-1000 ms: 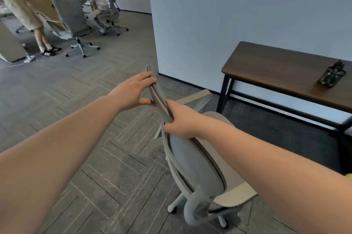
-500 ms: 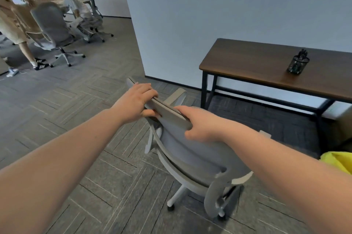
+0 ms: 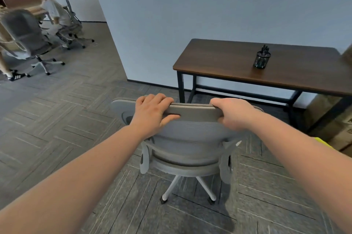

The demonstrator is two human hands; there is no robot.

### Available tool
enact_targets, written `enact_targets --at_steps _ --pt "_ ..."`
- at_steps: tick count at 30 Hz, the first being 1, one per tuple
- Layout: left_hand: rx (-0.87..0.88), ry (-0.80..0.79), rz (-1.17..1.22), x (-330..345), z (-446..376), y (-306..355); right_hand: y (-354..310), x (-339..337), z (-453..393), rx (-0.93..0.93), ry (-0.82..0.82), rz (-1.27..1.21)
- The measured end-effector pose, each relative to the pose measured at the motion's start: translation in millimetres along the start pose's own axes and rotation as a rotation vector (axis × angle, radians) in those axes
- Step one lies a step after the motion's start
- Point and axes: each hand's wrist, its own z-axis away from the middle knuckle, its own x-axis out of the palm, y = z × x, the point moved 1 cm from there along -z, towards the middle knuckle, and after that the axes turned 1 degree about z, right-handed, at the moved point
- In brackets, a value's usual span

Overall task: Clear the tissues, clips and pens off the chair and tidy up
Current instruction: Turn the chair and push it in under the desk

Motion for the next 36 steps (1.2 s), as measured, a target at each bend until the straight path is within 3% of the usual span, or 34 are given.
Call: enact_targets --at_steps 12,23,36 --pt "0.041 -0.075 -0.03 15.7 -35.0 79.5 83.9 18.0 29.5 0.08 0.275 0.126" --pt "0.121 -0.081 -0.043 28.6 -104.8 148.2 167.6 7.3 43.8 0.2 0.368 0.23" --pt "0.206 -0.084 0.006 39.2 -169.6 172.2 215.1 8.3 35.7 0.328 0.449 0.095"
